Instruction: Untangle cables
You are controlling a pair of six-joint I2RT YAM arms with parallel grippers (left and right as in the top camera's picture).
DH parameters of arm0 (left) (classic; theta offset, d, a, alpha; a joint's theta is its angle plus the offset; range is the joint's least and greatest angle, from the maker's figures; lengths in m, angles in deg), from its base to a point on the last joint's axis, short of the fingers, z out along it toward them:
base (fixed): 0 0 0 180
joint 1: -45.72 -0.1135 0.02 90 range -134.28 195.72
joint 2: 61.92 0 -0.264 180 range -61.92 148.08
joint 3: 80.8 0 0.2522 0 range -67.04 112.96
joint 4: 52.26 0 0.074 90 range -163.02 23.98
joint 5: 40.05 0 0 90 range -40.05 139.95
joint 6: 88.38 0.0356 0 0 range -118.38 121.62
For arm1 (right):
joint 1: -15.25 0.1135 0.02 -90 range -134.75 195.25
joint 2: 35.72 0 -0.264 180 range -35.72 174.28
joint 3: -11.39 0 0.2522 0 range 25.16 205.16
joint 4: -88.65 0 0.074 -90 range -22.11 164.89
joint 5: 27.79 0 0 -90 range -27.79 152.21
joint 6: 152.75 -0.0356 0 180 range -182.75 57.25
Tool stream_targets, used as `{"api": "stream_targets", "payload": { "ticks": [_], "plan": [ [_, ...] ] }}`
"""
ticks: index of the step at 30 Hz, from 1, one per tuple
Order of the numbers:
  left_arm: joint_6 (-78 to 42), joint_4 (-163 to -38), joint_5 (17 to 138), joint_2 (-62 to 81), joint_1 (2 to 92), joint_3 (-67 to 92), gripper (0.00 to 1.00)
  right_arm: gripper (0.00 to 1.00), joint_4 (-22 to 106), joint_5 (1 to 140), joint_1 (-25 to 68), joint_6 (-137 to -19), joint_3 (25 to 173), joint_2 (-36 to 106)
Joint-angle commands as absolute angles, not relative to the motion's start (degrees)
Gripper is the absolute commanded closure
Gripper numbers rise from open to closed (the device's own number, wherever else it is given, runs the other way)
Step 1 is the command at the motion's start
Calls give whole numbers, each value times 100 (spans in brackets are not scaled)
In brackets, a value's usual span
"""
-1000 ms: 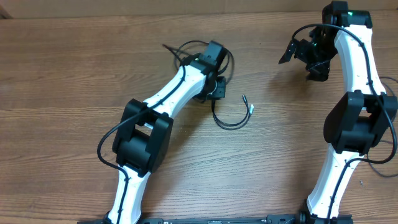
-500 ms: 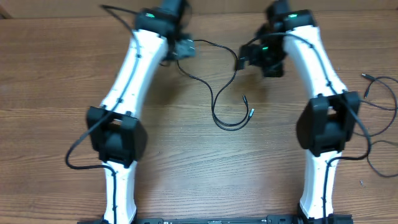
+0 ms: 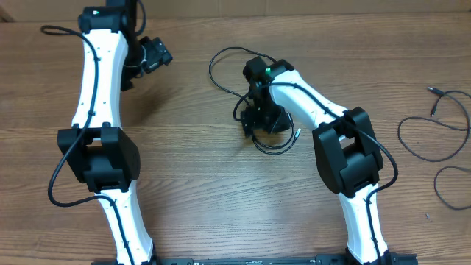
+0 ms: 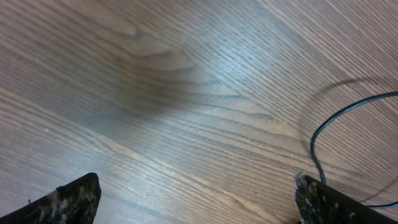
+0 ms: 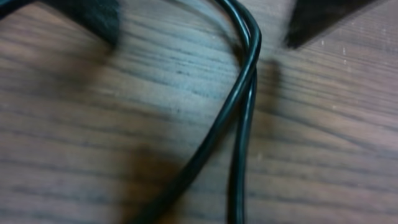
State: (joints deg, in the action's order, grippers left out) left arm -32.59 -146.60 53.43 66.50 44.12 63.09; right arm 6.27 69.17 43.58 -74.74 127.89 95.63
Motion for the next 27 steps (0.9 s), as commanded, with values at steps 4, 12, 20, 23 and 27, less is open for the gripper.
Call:
{"api": "stream_targets", "payload": {
  "ticks": [4, 12, 20, 23, 27],
  "plan": [
    [-3312, -14688, 5553, 6665, 4353, 6405, 0, 96, 990, 6296, 4481, -7854, 12164, 9707],
    [-3312, -14653, 5540, 6665, 4431, 6405, 0, 96, 1410, 5457, 3574, -9552, 12641, 9696],
    [-3312, -14660, 5551, 6665, 4431, 6405, 0, 96, 2929, 6772, 2055, -10178, 12877, 9696],
    [-3312, -14662, 5549, 6665, 4429, 6405, 1, 96, 3617, 6805, 1663, -10228, 12879, 9696],
    [-3312, -14662, 5551, 6665, 4431, 6405, 1, 96, 4502, 6827, 1248, -11047, 12872, 9696]
  ]
}}
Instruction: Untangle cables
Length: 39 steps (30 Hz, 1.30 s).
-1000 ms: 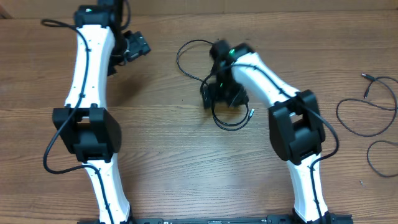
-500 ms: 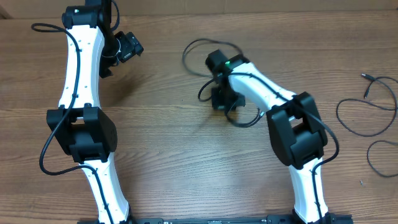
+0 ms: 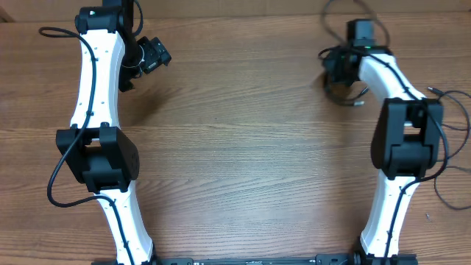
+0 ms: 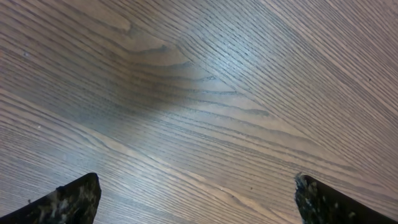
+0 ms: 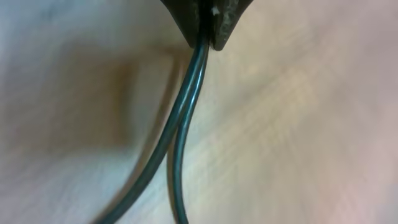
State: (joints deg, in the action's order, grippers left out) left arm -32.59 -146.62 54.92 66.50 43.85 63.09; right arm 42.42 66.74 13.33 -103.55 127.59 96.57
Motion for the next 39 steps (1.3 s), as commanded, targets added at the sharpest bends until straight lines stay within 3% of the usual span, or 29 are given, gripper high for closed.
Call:
{"api": "stream_targets", "payload": {
  "ticks": [1, 6, 12, 23, 31, 39],
  "plan": [
    [-3312, -14662, 5551, 6665, 4431, 6405, 0, 96, 4688, 6814, 1189, -11371, 12870, 9698],
    [-3312, -14703, 5553, 6665, 4429, 6405, 0, 96, 5475, 6042, 1121, -12851, 12866, 9698],
    [-3312, -14769, 5553, 6665, 4431, 6405, 0, 96, 5200, 4919, 1119, -14604, 12862, 9700],
    [-3312, -14764, 5555, 6665, 4431, 6405, 0, 96, 5097, 4130, 914, -14678, 12864, 9700],
    [-2897, -14692, 5553, 6665, 4431, 6405, 0, 96, 5053, 5559, 385, -14588, 12870, 9502],
    [-2448, -14611, 5555, 6665, 4492, 6405, 0, 96, 5211, 5627, 236, -13919, 12875, 8940]
  ]
}}
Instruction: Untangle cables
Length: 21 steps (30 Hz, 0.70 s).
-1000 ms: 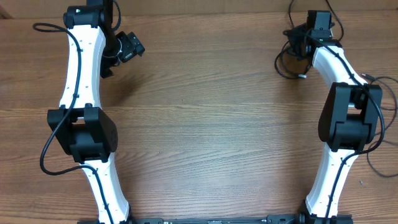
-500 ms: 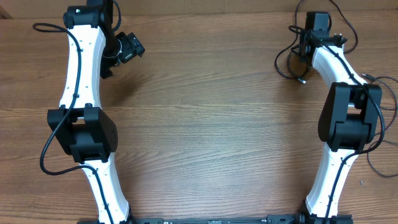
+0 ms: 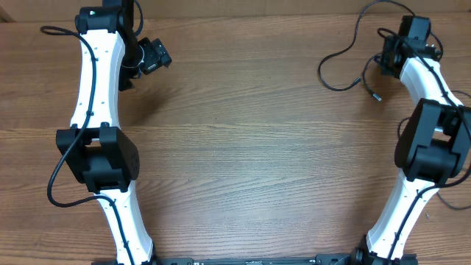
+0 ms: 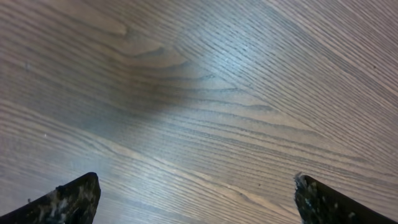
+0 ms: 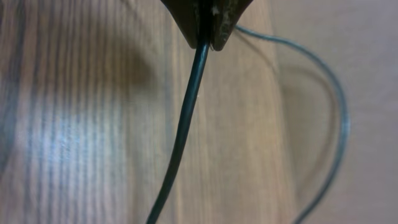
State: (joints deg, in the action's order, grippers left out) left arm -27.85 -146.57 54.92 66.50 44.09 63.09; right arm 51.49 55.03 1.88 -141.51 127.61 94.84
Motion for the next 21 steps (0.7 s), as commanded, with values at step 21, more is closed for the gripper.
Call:
{"api": "stream_targets", "payload": {
  "ticks": [21],
  "plan": [
    [-1592, -14319, 5387, 6668, 4746, 6405, 1, 96, 3943, 4936, -295, -15718, 12875, 7801]
  ]
}}
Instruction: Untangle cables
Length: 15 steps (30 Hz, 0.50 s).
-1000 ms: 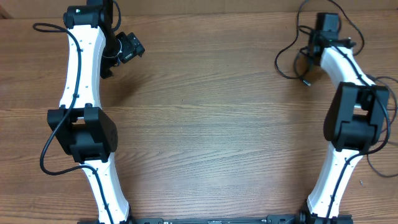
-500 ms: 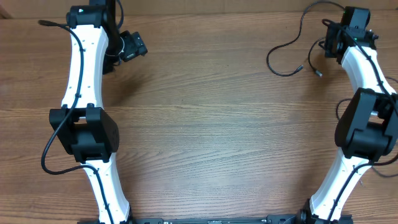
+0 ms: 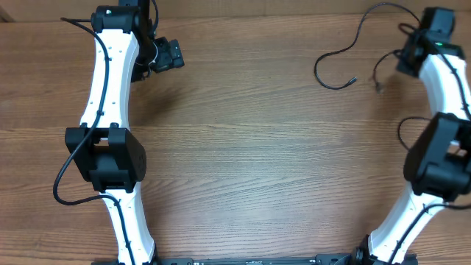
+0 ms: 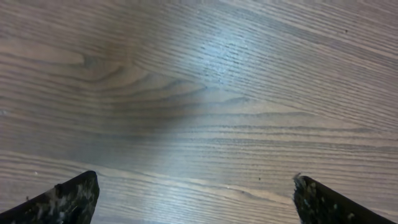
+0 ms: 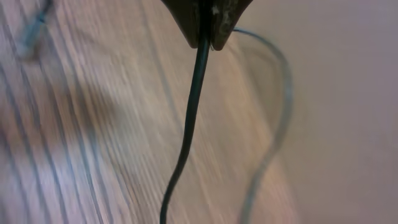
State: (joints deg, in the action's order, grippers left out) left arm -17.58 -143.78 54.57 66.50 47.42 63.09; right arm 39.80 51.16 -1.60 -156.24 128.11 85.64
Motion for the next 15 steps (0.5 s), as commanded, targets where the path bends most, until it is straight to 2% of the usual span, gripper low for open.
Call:
{"api": "stream_targets", "payload": {
  "ticks": [1, 4, 8, 11, 15],
  "plan": [
    [-1594, -14281, 5392, 6668, 4748, 6405, 0, 96, 3886, 4939, -310, -15716, 12875, 7718],
    [-1594, -14170, 5402, 6668, 4763, 6405, 0, 96, 3842, 5107, -310, -15307, 12875, 7471],
    [-1596, -14069, 5405, 6668, 4763, 6405, 1, 96, 3691, 6121, -98, -14809, 12875, 7375],
    [-1596, -14078, 5402, 6668, 4763, 6405, 1, 96, 3318, 6700, 155, -14796, 12875, 7357],
    [-1594, -14080, 5402, 6668, 4763, 6405, 1, 96, 2677, 6648, 640, -14995, 12853, 7375]
  ]
}}
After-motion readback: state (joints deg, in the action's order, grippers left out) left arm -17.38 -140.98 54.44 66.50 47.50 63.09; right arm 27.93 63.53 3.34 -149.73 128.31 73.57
